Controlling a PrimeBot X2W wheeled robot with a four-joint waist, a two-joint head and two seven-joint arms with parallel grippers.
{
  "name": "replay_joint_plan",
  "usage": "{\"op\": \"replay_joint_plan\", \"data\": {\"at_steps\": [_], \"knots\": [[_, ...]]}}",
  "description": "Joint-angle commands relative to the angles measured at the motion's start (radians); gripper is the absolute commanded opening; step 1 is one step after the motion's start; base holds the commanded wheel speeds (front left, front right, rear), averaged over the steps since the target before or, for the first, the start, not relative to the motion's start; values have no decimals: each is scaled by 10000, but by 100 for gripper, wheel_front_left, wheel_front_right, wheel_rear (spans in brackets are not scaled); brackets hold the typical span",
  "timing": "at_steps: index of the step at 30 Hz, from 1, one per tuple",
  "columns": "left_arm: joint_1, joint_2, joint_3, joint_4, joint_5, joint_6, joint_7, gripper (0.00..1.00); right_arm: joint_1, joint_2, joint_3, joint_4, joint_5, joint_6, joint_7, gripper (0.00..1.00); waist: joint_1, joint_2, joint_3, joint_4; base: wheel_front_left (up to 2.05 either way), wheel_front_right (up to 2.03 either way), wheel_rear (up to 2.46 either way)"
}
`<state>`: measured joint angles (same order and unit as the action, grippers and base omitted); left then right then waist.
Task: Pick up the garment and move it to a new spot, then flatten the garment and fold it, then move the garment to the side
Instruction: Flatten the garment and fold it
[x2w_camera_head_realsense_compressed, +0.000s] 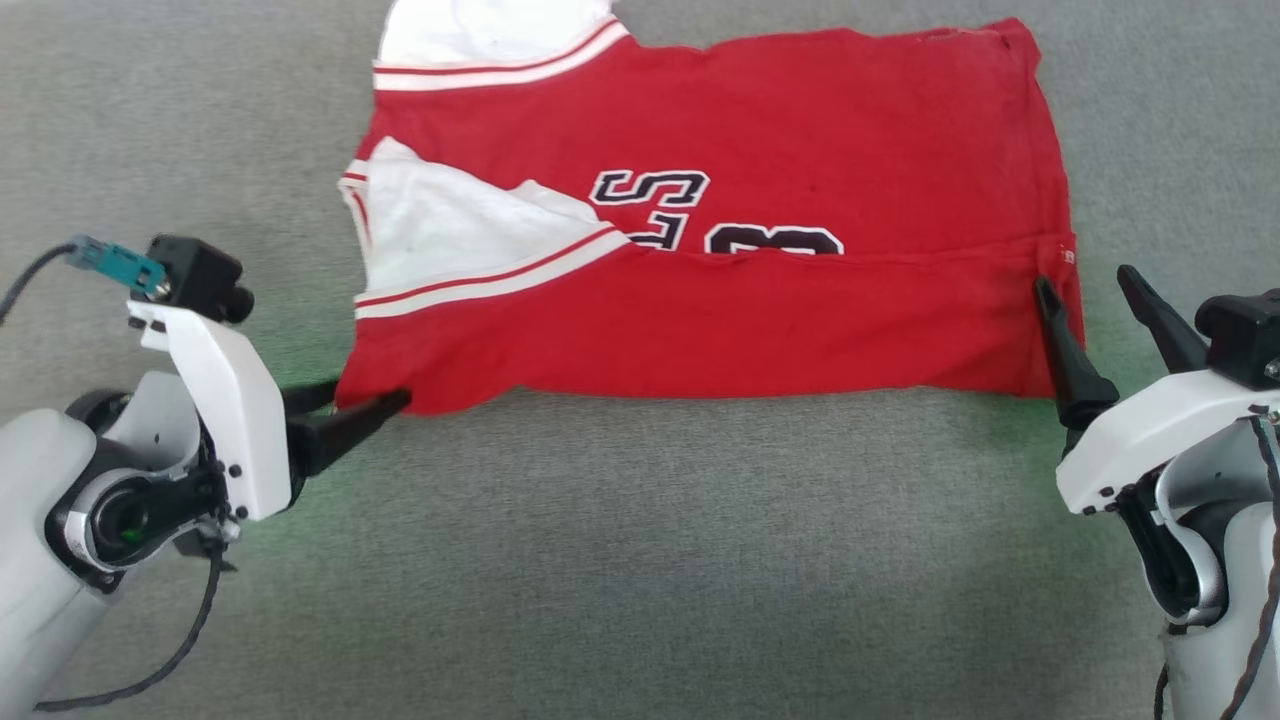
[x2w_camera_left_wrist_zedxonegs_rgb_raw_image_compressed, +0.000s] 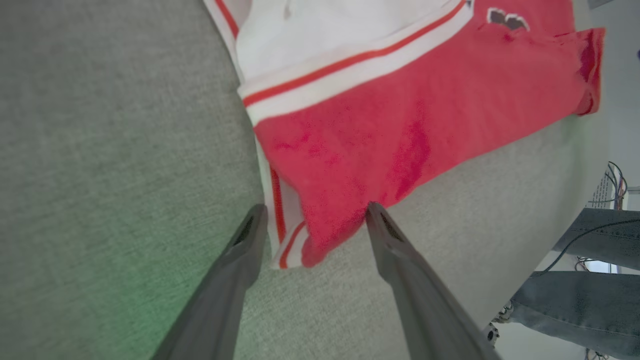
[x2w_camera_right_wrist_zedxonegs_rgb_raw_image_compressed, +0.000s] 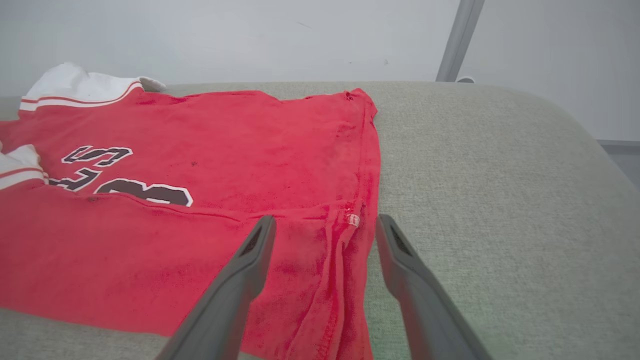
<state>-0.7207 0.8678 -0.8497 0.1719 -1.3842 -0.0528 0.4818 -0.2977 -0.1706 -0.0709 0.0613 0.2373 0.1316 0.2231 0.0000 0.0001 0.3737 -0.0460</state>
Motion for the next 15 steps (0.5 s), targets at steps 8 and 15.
{"op": "replay_joint_plan", "data": {"at_steps": [8, 15], "knots": [[-271, -783, -443, 1633, -151, -260, 719, 37, -143, -11, -26, -119, -6, -20, 109, 100, 0, -1, 403, -446, 0, 0, 0], [-372, -1056, -426, 1943, -149, -582, 563, 0, -154, -535, 476, -130, 81, -20, 976, 100, 0, -1, 495, -452, 0, 0, 0]]}}
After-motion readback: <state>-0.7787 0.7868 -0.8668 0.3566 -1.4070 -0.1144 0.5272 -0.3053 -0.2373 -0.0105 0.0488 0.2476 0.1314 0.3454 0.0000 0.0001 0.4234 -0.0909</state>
